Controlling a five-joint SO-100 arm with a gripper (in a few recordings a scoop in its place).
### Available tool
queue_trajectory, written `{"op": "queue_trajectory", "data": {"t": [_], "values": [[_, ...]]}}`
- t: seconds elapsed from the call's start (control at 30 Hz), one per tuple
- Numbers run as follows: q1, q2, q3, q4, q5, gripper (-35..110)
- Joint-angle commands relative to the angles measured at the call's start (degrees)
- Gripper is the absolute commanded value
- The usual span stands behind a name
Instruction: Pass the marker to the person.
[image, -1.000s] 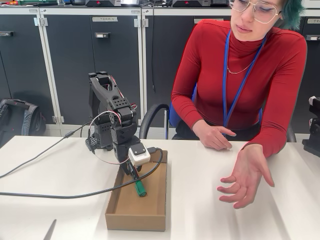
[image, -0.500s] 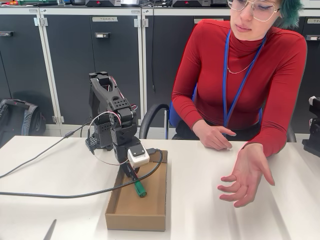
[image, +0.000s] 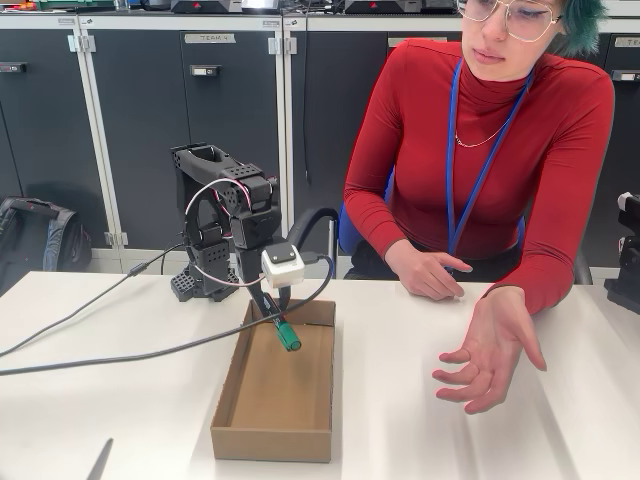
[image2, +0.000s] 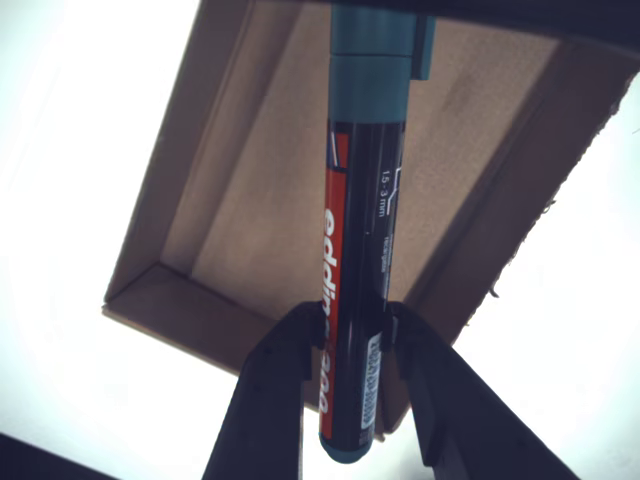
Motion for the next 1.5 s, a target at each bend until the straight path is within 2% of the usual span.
{"op": "queue_trajectory", "data": {"t": [0.0, 0.2, 0.37, 0.53, 0.73, 1.1, 1.47], "values": [[-3.7, 6.6, -6.9, 3.9, 1.6, -5], [-6.9, 11.3, -13.2, 10.9, 3.0, -5], [-8.5, 16.7, -14.8, 10.5, 4.4, -5], [-9.7, 22.8, -13.4, 6.2, 5.7, -5], [-10.3, 25.4, -15.1, -1.2, 12.0, -5], [-10.6, 21.6, -20.3, -20.0, 21.7, -5], [-8.5, 9.8, -28.5, -27.0, 30.1, -5]]}}
